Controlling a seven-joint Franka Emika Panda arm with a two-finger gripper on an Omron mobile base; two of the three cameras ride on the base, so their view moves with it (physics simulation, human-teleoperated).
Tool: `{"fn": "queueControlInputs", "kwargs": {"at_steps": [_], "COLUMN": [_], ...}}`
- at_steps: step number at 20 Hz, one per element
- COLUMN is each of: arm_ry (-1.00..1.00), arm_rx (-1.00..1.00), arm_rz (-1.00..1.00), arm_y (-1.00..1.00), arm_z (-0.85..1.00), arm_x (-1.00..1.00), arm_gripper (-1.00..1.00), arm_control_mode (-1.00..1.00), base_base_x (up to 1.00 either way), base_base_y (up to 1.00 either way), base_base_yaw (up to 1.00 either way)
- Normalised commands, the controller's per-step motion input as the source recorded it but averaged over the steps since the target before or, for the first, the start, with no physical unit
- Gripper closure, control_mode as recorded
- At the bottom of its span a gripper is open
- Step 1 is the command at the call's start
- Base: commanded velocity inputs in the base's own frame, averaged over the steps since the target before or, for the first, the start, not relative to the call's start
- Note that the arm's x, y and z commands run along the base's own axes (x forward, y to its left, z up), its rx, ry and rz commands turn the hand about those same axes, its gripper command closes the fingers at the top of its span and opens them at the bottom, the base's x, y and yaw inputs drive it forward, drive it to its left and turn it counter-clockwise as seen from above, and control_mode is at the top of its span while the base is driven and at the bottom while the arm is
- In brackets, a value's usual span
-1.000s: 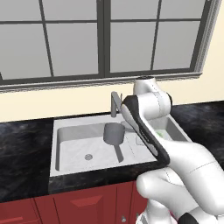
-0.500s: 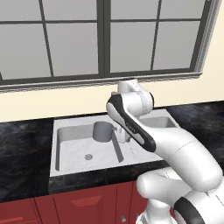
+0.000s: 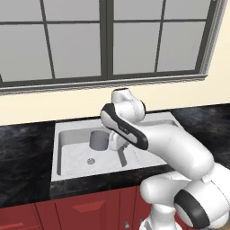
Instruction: Move any existing items from the left basin to the right basin for drying. Then move the measuring cup from the counter to the left basin of the sink for washing.
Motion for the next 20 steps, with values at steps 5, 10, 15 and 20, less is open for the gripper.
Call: {"fn": "queueControlInputs", "kwargs": {"at_steps": [5, 10, 15, 20], "arm_ry": [0.11, 0.04, 0.0, 0.0], "arm_rx": [-0.03, -0.06, -0.09, -0.07], "arm_rz": [0.0, 0.0, 0.0, 0.0], "arm_y": [0.23, 0.09, 0.05, 0.04], "arm_z": [-0.45, -0.36, -0.26, -0.37], "arm_x": [0.16, 0.28, 0.33, 0.23], "arm_gripper": [1.0, 1.0, 1.0, 1.0], "arm_control_mode": [-1.0, -1.0, -1.0, -1.0], "base_base_x": [0.0, 0.0, 0.0, 0.0], "base_base_y": [0.0, 0.0, 0.0, 0.0], "base_base_yaw": [0.0, 0.0, 0.0, 0.0]}}
